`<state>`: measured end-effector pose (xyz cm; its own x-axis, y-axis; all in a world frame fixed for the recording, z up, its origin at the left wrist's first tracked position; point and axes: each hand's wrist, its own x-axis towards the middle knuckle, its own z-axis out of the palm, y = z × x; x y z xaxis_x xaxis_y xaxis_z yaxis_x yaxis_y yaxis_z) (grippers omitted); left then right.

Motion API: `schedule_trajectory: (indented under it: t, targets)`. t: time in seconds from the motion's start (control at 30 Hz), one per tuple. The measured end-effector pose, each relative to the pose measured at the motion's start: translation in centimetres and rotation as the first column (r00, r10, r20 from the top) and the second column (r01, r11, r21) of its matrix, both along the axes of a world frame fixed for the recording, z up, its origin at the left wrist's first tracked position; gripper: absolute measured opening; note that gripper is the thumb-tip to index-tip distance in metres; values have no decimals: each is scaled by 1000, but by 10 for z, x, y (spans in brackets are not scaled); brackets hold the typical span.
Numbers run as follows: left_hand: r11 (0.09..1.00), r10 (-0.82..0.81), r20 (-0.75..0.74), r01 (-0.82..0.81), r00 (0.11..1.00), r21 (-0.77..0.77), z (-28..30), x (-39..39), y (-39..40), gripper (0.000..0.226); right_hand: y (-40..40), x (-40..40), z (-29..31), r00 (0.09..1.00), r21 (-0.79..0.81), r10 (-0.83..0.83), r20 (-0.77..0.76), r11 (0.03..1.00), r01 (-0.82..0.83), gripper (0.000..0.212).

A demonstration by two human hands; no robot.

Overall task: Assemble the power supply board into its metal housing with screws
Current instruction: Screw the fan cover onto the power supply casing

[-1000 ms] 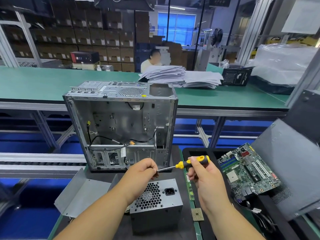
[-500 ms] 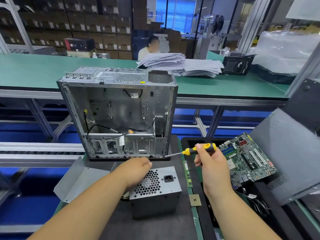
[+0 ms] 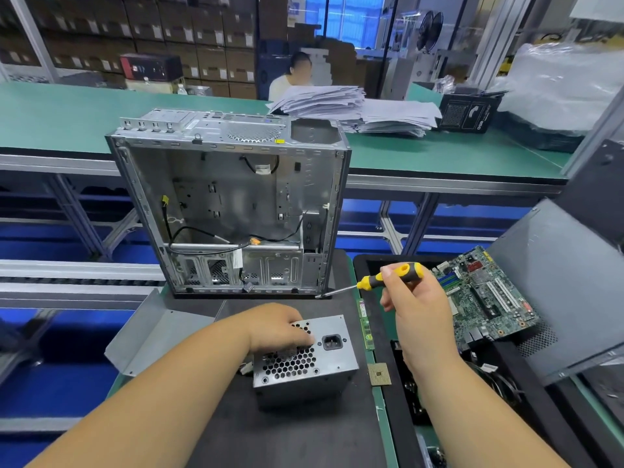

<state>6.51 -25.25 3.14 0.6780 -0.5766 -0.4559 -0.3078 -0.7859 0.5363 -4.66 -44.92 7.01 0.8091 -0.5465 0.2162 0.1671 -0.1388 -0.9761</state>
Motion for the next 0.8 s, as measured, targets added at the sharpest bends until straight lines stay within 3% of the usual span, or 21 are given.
schedule_trajectory:
  t: [0.2, 0.37, 0.53, 0.8]
  targets:
    - [999, -38, 38, 38, 999, -5, 4, -7, 0, 29, 7, -4, 2, 1000, -39, 21, 6, 999, -21, 10]
    - [994, -82, -23, 80, 996, -74, 4, -16, -2, 15, 7, -11, 5, 999, -35, 40, 36, 999, -39, 10]
    - [989, -81, -30, 77, 996, -130, 0, -21, 2, 18, 5, -16, 6, 996, -19, 68, 57, 998, -67, 10]
    - [984, -83, -45, 74, 996, -164, -2, -22, 2, 16, 9, -26, 7, 989, -147, 143, 37, 980, -136, 15]
